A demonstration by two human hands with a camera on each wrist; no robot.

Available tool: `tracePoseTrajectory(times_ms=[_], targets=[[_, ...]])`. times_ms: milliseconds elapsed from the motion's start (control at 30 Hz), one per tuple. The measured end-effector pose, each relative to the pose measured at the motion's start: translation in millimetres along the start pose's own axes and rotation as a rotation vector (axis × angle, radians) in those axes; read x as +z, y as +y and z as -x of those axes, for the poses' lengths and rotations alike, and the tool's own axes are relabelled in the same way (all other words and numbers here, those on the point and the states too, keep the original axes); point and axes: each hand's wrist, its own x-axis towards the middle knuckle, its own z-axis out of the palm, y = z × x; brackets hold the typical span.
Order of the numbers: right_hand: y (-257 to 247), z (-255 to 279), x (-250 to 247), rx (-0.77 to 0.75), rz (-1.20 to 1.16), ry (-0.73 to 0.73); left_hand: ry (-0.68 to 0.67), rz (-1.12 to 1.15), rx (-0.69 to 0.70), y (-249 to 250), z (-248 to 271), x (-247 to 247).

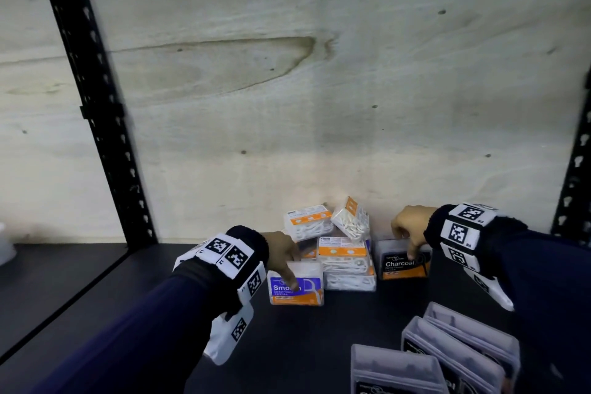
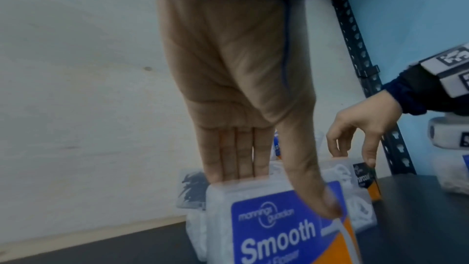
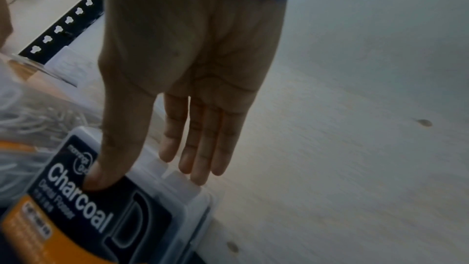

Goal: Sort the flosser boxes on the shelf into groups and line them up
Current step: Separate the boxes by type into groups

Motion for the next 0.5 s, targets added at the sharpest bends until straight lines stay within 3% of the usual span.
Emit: tracePoseTrajectory(times_ms=[333,500], targets=[[0.3,22.4,1.9,0.079,-0.009,-0.051,0.047,-0.143,0.037,5.5,23.7,-5.6],[-8.2,52.4,-20.6,0.025,-0.021,0.035,0.059,-0.119,0.03,0.3,62.7,-27.7]])
